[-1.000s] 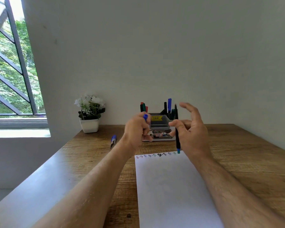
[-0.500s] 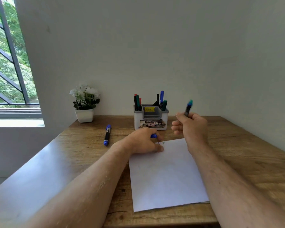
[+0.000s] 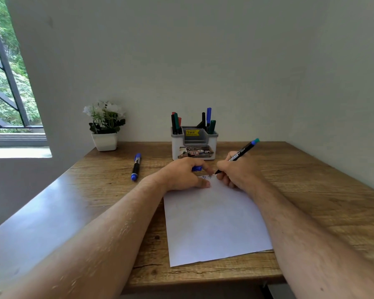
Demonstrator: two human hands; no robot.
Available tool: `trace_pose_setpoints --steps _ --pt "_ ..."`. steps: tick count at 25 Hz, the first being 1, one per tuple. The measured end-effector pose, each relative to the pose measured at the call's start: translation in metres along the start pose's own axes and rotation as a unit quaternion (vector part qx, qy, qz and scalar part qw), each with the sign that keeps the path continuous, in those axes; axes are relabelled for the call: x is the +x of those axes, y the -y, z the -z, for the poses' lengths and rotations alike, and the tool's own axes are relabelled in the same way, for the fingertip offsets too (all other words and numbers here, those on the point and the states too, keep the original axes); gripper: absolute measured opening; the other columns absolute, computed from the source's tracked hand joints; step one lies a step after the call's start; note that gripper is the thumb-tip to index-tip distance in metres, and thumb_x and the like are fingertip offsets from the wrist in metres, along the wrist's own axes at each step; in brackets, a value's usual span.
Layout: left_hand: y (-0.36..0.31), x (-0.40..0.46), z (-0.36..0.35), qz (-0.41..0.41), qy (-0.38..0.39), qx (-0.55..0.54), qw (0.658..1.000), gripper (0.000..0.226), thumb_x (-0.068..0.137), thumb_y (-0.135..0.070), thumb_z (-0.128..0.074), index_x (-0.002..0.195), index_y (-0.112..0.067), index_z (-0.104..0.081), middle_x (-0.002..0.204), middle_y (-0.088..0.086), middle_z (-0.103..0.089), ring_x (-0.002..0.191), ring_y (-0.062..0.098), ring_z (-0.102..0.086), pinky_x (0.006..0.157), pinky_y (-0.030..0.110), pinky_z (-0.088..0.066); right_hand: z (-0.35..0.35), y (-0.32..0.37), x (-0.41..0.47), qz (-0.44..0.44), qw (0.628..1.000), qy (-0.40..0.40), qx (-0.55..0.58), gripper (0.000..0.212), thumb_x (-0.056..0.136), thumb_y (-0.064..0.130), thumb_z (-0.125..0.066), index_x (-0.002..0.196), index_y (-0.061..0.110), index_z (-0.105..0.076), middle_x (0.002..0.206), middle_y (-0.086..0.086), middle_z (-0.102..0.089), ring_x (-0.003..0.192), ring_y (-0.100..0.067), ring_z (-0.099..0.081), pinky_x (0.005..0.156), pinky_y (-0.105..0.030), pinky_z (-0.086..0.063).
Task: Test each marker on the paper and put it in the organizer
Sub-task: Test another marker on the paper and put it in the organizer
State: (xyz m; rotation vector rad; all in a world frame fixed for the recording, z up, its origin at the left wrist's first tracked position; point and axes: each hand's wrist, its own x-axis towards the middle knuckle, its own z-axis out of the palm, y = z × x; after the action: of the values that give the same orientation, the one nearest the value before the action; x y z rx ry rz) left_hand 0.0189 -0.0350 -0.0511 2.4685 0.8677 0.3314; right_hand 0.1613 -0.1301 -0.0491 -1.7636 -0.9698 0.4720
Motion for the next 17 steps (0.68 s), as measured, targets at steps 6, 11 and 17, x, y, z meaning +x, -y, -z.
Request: trace_pose_setpoints --steps 6,11,17 --pt "0.001 0.0026 0.0007 0.002 0.002 0.002 1.0 0.033 0.081 -0.042 -0.074 0.113 -0.041 -0.065 0.123 -0.007 -0.055 0.111 0.015 -0.053 0.095 0.033 -0.042 0.0006 0.0005 0.0011 0.062 0.994 -0.007 -0.094 0.015 0.08 0.018 -0.064 0.068 0.011 -0.059 0.067 -0.003 -0.067 0.058 -0.011 -0.055 0.051 -0.025 -0.035" --pt "-0.0002 0.0021 0.0015 0.001 0.005 0.001 1.0 0.033 0.082 -0.042 -0.074 0.114 -0.039 -0.066 0.123 -0.007 -0.056 0.11 0.014 -0.052 0.094 0.031 -0.041 -0.0013 -0.0023 0.0063 0.056 0.993 -0.002 -0.106 0.015 0.081 0.022 -0.065 0.071 0.012 -0.059 0.075 -0.008 -0.07 0.066 -0.015 -0.059 0.055 -0.027 -0.039" --pt "-0.0025 0.0001 0.0023 0.003 0.009 -0.006 1.0 0.031 0.083 -0.04 -0.073 0.114 -0.039 -0.066 0.121 -0.007 -0.054 0.108 0.013 -0.051 0.091 0.03 -0.039 -0.0008 -0.0034 0.0078 0.06 0.991 0.0 -0.116 0.014 0.083 0.021 -0.063 0.073 0.012 -0.059 0.079 -0.008 -0.071 0.064 -0.013 -0.059 0.053 -0.026 -0.037"
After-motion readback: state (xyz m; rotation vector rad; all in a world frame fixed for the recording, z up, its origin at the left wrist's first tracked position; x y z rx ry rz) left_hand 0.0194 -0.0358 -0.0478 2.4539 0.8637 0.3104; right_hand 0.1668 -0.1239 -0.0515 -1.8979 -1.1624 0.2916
